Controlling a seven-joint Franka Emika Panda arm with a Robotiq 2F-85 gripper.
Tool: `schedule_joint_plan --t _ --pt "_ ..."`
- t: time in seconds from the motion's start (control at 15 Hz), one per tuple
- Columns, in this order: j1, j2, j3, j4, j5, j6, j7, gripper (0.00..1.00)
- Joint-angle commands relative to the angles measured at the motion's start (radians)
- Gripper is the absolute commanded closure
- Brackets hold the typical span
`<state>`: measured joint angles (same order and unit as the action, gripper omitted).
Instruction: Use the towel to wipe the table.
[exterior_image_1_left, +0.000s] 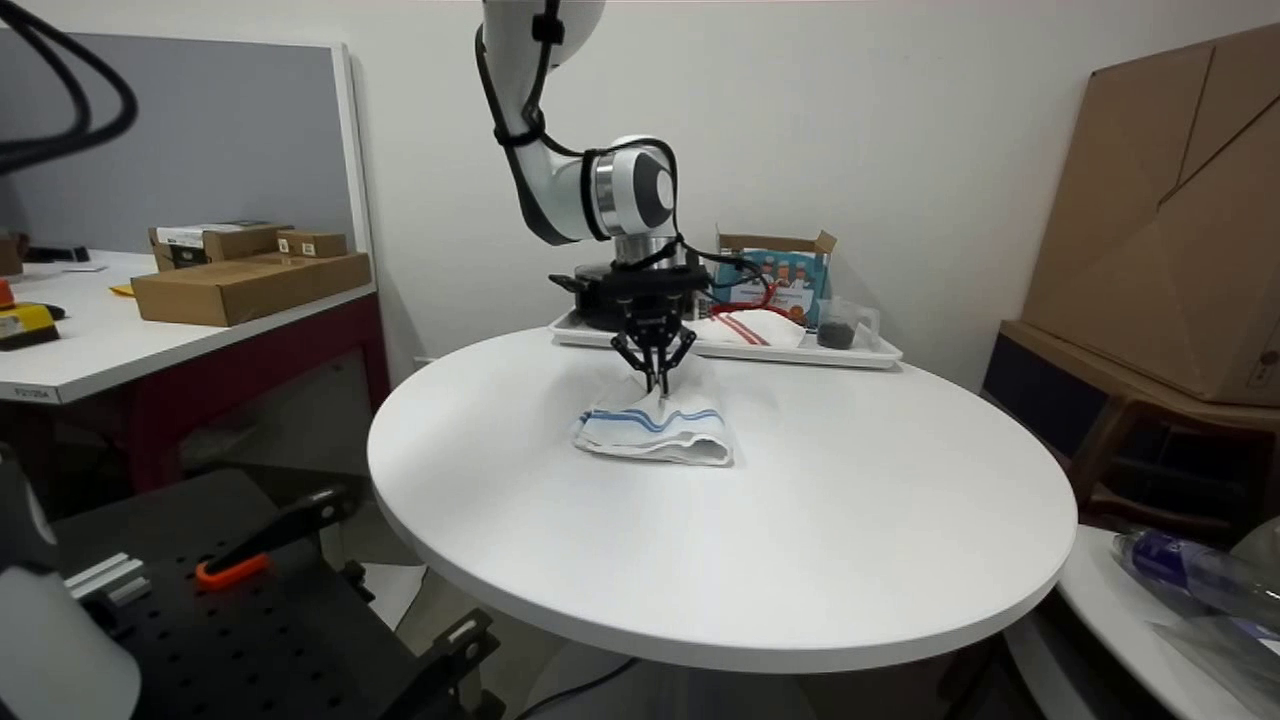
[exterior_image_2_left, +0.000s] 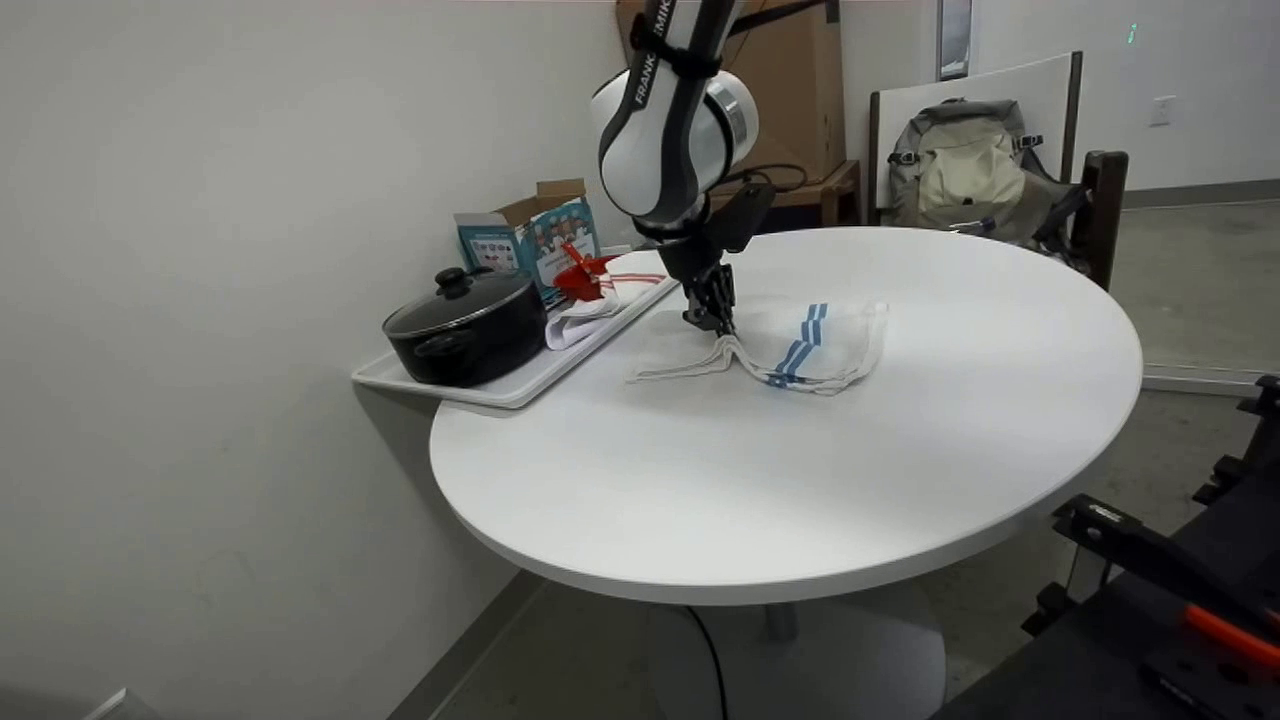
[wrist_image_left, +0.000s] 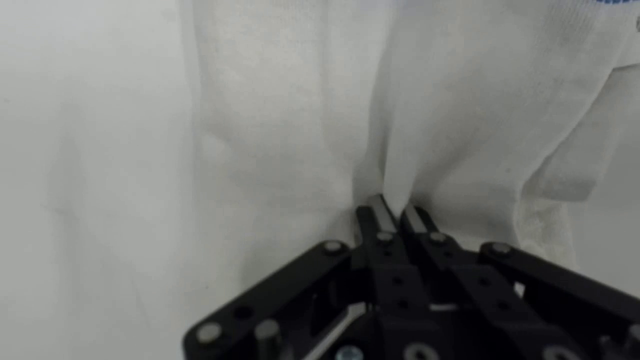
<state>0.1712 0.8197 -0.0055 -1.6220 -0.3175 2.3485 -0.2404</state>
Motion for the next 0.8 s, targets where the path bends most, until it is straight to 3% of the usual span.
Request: schedule_joint_plan --t 0.0,0.53,0.73 --pt "-0.073 0.099 -0.024 0.175 0.004 -0.084 -0.032 0.99" --pt "-0.329 0.126 -0.116 0.364 0.029 -0.148 -0.086 0.99" --pt "-0.401 0.119 -0.131 0.365 0.034 -0.15 -0.103 0.99"
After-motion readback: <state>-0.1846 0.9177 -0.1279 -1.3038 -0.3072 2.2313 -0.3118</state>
